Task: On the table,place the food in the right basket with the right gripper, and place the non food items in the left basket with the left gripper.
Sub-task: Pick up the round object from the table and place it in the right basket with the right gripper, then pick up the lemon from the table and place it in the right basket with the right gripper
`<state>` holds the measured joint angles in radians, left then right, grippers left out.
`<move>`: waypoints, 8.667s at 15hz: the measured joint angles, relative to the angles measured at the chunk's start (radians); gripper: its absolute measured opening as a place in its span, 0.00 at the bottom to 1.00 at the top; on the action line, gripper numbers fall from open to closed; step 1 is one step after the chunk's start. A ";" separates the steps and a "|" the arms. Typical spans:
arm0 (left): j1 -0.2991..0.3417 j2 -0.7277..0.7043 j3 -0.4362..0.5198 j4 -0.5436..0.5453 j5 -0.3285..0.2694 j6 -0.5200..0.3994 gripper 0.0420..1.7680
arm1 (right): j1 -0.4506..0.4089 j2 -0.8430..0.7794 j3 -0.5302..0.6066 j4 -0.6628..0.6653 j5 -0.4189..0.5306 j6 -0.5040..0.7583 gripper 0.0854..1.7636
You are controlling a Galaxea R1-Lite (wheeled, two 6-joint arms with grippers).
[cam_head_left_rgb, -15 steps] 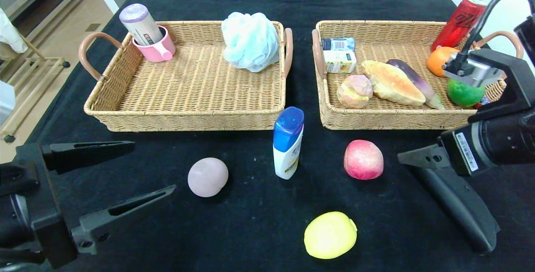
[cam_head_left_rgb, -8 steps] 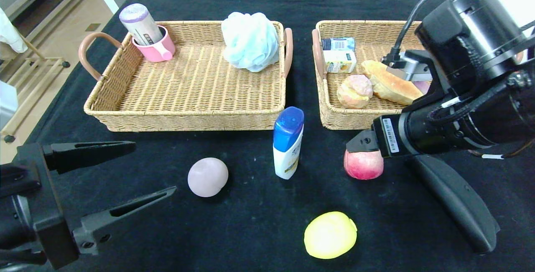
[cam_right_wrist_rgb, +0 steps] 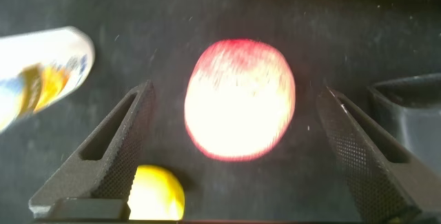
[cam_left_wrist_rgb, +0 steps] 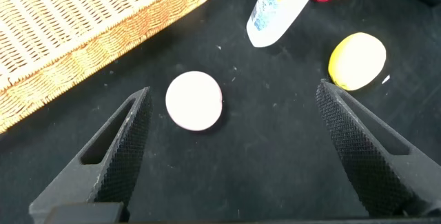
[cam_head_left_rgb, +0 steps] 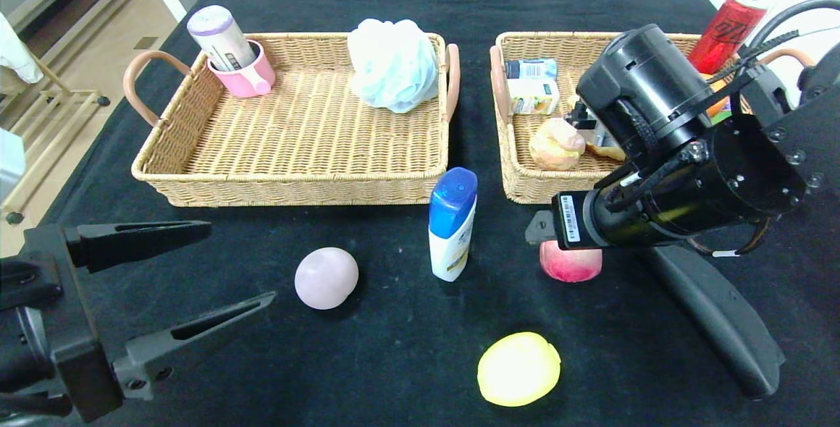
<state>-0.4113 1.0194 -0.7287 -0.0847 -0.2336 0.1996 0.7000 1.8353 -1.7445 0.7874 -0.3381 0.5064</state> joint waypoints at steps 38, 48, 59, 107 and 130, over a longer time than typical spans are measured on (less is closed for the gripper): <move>0.002 0.001 0.008 -0.005 0.003 0.021 0.97 | 0.015 -0.022 -0.028 0.006 -0.022 0.039 0.58; 0.002 -0.004 0.007 -0.005 0.002 0.023 0.97 | -0.063 -0.076 -0.186 -0.002 -0.027 -0.111 0.58; 0.002 -0.013 0.008 -0.024 0.005 0.029 0.97 | -0.351 -0.019 -0.219 -0.280 -0.028 -0.266 0.58; 0.002 -0.019 0.021 -0.023 0.003 0.038 0.97 | 0.164 -0.124 0.066 0.147 0.045 0.437 0.96; 0.002 -0.016 0.025 -0.024 0.003 0.040 0.97 | 0.203 0.042 0.075 0.147 0.222 0.676 0.96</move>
<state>-0.4094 1.0038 -0.7036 -0.1085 -0.2304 0.2394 0.9034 1.8770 -1.6694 0.9343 -0.1160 1.1826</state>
